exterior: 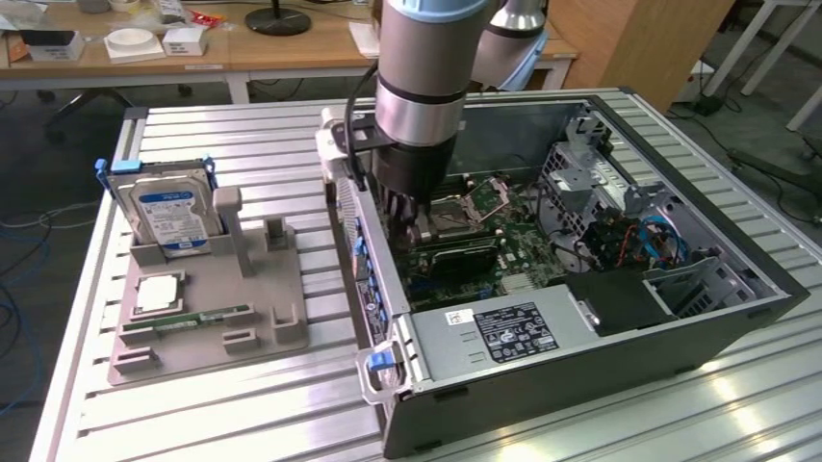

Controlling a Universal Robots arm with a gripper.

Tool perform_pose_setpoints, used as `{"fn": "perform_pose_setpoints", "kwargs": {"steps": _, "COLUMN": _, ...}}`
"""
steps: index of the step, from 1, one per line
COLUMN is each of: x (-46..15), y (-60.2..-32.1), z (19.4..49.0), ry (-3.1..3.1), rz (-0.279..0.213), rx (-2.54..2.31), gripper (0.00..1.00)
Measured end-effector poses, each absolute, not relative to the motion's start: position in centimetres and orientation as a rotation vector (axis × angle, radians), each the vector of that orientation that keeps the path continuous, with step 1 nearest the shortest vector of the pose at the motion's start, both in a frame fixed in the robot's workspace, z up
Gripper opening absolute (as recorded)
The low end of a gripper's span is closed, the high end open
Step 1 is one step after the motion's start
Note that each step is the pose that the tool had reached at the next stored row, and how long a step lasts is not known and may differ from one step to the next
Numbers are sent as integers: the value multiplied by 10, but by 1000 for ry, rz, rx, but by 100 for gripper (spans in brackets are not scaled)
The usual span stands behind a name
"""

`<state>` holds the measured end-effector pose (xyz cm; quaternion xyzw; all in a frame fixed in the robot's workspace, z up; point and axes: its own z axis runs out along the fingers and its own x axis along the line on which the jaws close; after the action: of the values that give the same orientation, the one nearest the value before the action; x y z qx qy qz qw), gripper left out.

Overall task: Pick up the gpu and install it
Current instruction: 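Press down on the gpu until it lock into place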

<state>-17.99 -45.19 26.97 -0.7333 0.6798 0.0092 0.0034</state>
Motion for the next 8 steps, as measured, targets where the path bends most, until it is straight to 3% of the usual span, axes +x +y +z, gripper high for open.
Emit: {"fn": "perform_pose_setpoints", "kwargs": {"steps": 8, "x": -180, "y": -452, "z": 266, "ry": 2131, "rz": 29, "rx": -2299, "gripper": 10}}
